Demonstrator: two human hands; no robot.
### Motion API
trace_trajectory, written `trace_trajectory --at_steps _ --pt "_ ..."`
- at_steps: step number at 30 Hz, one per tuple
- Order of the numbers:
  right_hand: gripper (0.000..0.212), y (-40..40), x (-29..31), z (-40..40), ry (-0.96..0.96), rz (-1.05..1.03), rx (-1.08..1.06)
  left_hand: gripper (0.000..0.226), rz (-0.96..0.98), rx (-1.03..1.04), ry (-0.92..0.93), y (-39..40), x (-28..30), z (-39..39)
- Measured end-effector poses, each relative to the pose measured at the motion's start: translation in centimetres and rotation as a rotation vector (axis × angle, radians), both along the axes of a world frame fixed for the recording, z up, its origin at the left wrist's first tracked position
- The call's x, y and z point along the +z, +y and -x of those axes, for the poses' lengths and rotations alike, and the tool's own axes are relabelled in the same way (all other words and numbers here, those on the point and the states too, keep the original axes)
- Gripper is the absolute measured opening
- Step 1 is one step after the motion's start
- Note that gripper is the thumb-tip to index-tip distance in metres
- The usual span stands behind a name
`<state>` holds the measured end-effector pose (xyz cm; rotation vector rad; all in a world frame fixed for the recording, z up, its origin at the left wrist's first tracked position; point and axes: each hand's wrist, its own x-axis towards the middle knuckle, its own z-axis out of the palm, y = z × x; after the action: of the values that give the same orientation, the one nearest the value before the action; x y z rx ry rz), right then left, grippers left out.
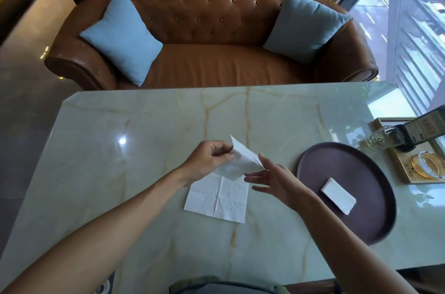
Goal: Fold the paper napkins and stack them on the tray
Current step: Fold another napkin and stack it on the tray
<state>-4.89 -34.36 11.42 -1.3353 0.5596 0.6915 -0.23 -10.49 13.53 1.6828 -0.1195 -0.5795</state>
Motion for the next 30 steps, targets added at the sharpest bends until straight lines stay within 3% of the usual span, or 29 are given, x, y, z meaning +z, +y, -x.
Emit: trace_trajectory --at_steps 3,8,10,13,16,19,21,22,24,26,30 --pt "0.048 0.8 0.7 0.0 -0.056 -0.024 -0.061 0.013 0.015 0.028 0.007 0.1 -0.1 0.1" --pt "0.076 1.9 1.6 0.2 -0.291 0.252 -0.055 0.011 0.054 0.100 0.005 -0.2 -0.1 0.3" --pt "0.068 2.0 1.9 0.0 -0.438 0.346 0.033 0.013 0.070 0.100 -0.003 -0.2 0.0 0.3" --pt "0.030 2.1 2.1 -0.7 -0.635 0.615 0.165 0.012 0.069 0.107 -0.012 -0.1 0.3 0.2" --pt "0.010 2.2 2.6 -1.2 -0.698 0.716 0.209 0.014 0.024 0.123 -0.022 0.2 0.2 0.1" --pt "0.010 2.2 3.5 -1.6 -0.745 0.816 0.316 0.036 -0.155 0.099 -0.125 0.9 -0.1 0.0" --pt "0.012 2.2 4.1 -2.0 -0.784 0.870 0.416 0.058 -0.393 -0.017 -0.338 1.0 0.3 -0.1" --pt "0.013 2.2 4.4 -2.3 -0.797 0.879 0.453 0.058 -0.506 -0.110 -0.459 0.9 0.6 -0.2" --pt "0.013 2.1 5.0 -2.7 -0.803 0.879 0.509 0.038 -0.616 -0.238 -0.596 0.4 1.4 -0.4" --pt "0.013 1.9 5.4 -3.0 -0.785 0.882 0.544 0.027 -0.606 -0.261 -0.584 -0.1 2.0 -0.5" --pt "0.015 1.4 6.0 -3.5 -0.738 0.867 0.603 0.029 -0.552 -0.267 -0.563 -0.4 2.5 -0.6"
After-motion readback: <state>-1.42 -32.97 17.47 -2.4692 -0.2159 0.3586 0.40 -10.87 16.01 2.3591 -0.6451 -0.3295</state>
